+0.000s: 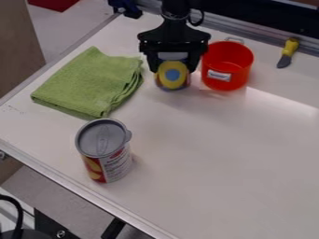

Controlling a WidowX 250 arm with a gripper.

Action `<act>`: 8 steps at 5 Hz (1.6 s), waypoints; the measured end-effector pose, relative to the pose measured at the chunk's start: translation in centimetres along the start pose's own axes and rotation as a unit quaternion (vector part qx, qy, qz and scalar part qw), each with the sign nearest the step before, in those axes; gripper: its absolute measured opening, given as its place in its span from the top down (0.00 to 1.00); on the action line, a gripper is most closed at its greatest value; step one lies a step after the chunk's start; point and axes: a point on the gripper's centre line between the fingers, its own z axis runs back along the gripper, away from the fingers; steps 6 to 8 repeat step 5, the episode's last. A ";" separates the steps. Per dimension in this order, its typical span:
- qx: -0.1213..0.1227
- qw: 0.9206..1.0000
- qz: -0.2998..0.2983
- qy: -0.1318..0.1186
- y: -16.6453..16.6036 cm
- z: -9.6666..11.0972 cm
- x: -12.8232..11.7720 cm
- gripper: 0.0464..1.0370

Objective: Move the yellow can in between green cloth and red object

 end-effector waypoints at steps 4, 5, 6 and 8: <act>-0.024 0.996 -0.005 0.086 0.3 4.0 -5.8 0.04; -0.025 0.994 -0.020 0.101 -0.8 4.0 -8.1 0.04; -0.025 0.994 -0.020 0.101 -0.8 4.0 -8.1 0.04; -0.025 0.994 -0.020 0.101 -0.8 4.0 -8.1 0.04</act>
